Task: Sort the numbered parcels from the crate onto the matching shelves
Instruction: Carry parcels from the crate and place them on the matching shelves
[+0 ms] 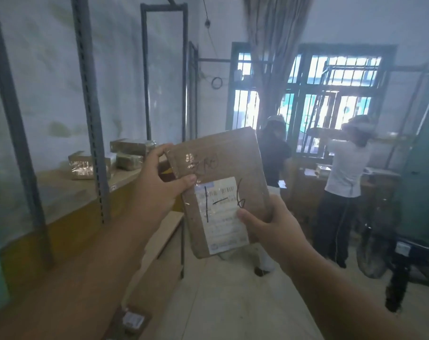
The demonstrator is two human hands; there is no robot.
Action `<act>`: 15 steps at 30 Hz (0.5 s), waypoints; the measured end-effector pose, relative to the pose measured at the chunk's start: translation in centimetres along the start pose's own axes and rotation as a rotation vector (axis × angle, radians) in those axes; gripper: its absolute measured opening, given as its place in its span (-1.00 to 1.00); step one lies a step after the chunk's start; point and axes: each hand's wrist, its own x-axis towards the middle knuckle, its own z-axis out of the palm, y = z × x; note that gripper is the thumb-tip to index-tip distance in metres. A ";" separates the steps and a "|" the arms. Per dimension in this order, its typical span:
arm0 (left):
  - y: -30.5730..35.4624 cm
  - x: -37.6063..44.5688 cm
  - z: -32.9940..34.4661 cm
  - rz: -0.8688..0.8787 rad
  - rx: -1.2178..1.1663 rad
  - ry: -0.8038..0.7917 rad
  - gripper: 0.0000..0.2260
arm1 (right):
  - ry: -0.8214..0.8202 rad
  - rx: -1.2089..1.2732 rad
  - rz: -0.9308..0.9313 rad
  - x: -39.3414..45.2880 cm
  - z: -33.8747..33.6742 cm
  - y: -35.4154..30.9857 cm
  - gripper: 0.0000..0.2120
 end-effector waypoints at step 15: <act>-18.3 28.3 12.0 0.049 0.214 0.027 -0.27 | 0.035 -0.009 -0.077 35.4 2.1 9.9 -0.51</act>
